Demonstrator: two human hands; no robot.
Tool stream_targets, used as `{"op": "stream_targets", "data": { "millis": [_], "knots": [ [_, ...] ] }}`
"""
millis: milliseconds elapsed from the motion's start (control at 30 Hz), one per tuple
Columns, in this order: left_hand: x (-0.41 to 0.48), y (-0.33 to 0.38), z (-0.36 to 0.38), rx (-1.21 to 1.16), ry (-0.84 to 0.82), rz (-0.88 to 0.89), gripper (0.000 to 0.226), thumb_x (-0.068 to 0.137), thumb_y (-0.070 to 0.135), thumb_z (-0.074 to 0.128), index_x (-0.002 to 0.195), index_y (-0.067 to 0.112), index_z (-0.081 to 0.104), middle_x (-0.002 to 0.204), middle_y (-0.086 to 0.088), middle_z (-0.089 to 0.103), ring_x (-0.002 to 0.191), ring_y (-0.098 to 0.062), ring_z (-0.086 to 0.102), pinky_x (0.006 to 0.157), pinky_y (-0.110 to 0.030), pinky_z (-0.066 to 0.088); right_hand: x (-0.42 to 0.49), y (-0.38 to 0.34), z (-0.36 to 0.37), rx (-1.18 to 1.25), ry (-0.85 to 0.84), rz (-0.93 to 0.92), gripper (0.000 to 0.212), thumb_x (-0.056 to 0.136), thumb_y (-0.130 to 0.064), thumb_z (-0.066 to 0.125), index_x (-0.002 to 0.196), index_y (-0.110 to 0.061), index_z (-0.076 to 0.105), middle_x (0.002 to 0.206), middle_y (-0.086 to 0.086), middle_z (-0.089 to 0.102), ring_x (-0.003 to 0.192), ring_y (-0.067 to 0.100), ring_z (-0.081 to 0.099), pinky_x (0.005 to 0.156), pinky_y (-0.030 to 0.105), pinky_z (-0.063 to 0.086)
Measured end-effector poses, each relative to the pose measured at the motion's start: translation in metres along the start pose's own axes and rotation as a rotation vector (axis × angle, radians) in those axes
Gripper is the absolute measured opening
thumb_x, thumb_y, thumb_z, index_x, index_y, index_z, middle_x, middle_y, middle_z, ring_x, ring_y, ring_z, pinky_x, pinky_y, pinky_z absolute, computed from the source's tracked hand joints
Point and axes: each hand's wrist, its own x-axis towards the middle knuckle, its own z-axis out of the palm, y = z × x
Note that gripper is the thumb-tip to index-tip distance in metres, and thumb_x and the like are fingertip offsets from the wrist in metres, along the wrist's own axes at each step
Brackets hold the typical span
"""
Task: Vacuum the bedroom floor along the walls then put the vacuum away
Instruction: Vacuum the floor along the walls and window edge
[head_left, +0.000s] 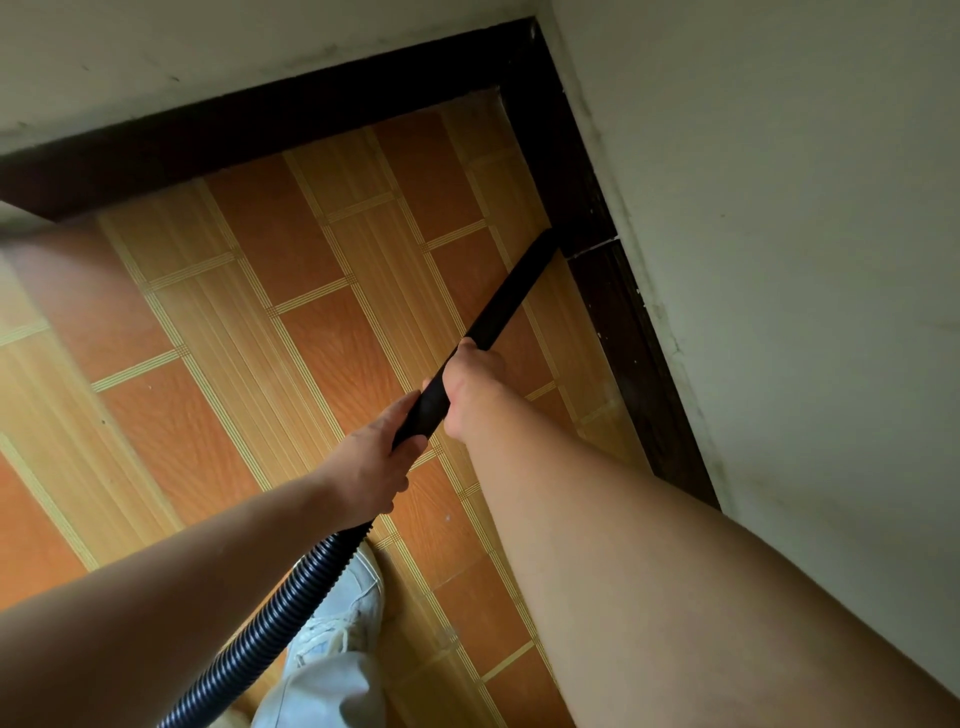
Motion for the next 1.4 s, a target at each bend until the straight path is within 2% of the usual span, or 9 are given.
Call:
{"op": "stream_targets", "data": {
  "millis": [267, 433, 533, 700, 867, 933, 1033, 1233, 1400],
  "knots": [
    [-0.003, -0.009, 0.008, -0.033, -0.017, -0.023, 0.06, 0.106, 0.029, 0.052, 0.159, 0.042, 0.026, 0.107, -0.011, 0.066, 0.076, -0.02, 0.067, 0.062, -0.039, 0.064, -0.002, 0.014, -0.006, 0.027, 0.009, 0.011, 0.035, 0.108, -0.043, 0.04, 0.133, -0.019, 0.047, 0.102, 0.009, 0.067, 0.099, 0.031, 0.071, 0.096, 0.047, 0.058],
    [-0.004, -0.008, 0.019, -0.051, -0.006, -0.036, 0.061, 0.107, 0.03, 0.052, 0.159, 0.043, 0.024, 0.091, -0.005, 0.064, 0.066, -0.013, 0.062, 0.053, -0.025, 0.054, -0.003, 0.021, -0.004, 0.003, 0.051, -0.02, 0.04, 0.108, -0.044, 0.038, 0.134, -0.016, 0.047, 0.103, 0.009, 0.066, 0.098, 0.031, 0.071, 0.093, 0.048, 0.059],
    [-0.006, -0.009, 0.025, -0.037, 0.001, -0.041, 0.06, 0.106, 0.031, 0.052, 0.158, 0.046, 0.025, 0.092, -0.009, 0.067, 0.069, -0.017, 0.066, 0.055, -0.03, 0.059, -0.001, 0.03, -0.003, -0.068, 0.085, -0.042, 0.043, 0.107, -0.045, 0.039, 0.136, -0.014, 0.044, 0.112, 0.012, 0.069, 0.095, 0.031, 0.07, 0.089, 0.044, 0.059],
    [-0.009, -0.01, 0.028, -0.028, 0.015, -0.054, 0.053, 0.106, 0.03, 0.052, 0.155, 0.036, 0.031, 0.096, -0.006, 0.068, 0.073, -0.016, 0.07, 0.056, -0.032, 0.061, -0.001, 0.037, -0.007, -0.119, 0.103, -0.076, 0.041, 0.109, -0.042, 0.039, 0.139, -0.014, 0.041, 0.112, 0.01, 0.066, 0.093, 0.029, 0.067, 0.078, 0.039, 0.052],
    [-0.007, -0.003, 0.02, -0.022, 0.11, -0.066, 0.04, 0.108, 0.029, 0.048, 0.146, 0.023, 0.038, 0.087, -0.009, 0.068, 0.074, -0.022, 0.07, 0.07, -0.048, 0.063, -0.008, 0.024, 0.009, -0.169, 0.045, -0.141, 0.039, 0.107, -0.042, 0.044, 0.138, -0.019, 0.043, 0.115, 0.014, 0.068, 0.096, 0.033, 0.072, 0.083, 0.044, 0.061],
    [-0.005, 0.001, 0.012, -0.031, 0.128, -0.083, 0.035, 0.108, 0.028, 0.047, 0.141, 0.019, 0.041, 0.087, -0.011, 0.068, 0.076, -0.025, 0.069, 0.074, -0.052, 0.062, -0.012, 0.015, 0.019, -0.215, 0.019, -0.168, 0.04, 0.107, -0.04, 0.044, 0.139, -0.018, 0.042, 0.115, 0.015, 0.069, 0.09, 0.031, 0.072, 0.07, 0.038, 0.06],
    [0.002, 0.009, -0.003, -0.065, 0.154, -0.101, 0.033, 0.107, 0.026, 0.048, 0.139, 0.019, 0.042, 0.089, -0.013, 0.068, 0.073, -0.023, 0.068, 0.071, -0.052, 0.063, -0.017, 0.0, 0.026, -0.324, 0.017, -0.226, 0.044, 0.108, -0.036, 0.043, 0.146, -0.014, 0.036, 0.118, 0.013, 0.066, 0.069, 0.02, 0.06, 0.05, 0.027, 0.042],
    [0.022, 0.028, -0.028, -0.092, 0.184, -0.084, 0.029, 0.107, 0.023, 0.048, 0.135, 0.018, 0.045, 0.09, -0.018, 0.07, 0.069, -0.025, 0.065, 0.069, -0.052, 0.062, -0.022, -0.014, 0.035, -0.487, -0.013, -0.359, 0.06, 0.11, -0.031, 0.037, 0.164, -0.02, 0.01, 0.129, 0.015, 0.063, 0.07, 0.02, 0.057, 0.05, 0.028, 0.038],
    [0.031, 0.037, -0.037, -0.048, 0.19, -0.069, 0.026, 0.107, 0.025, 0.046, 0.132, 0.018, 0.045, 0.09, -0.016, 0.07, 0.073, -0.027, 0.067, 0.072, -0.055, 0.063, -0.018, -0.027, 0.041, -0.442, -0.016, -0.373, 0.058, 0.11, -0.028, 0.04, 0.162, -0.021, 0.015, 0.13, 0.016, 0.062, 0.088, 0.03, 0.064, 0.068, 0.033, 0.044]
  ]
}}
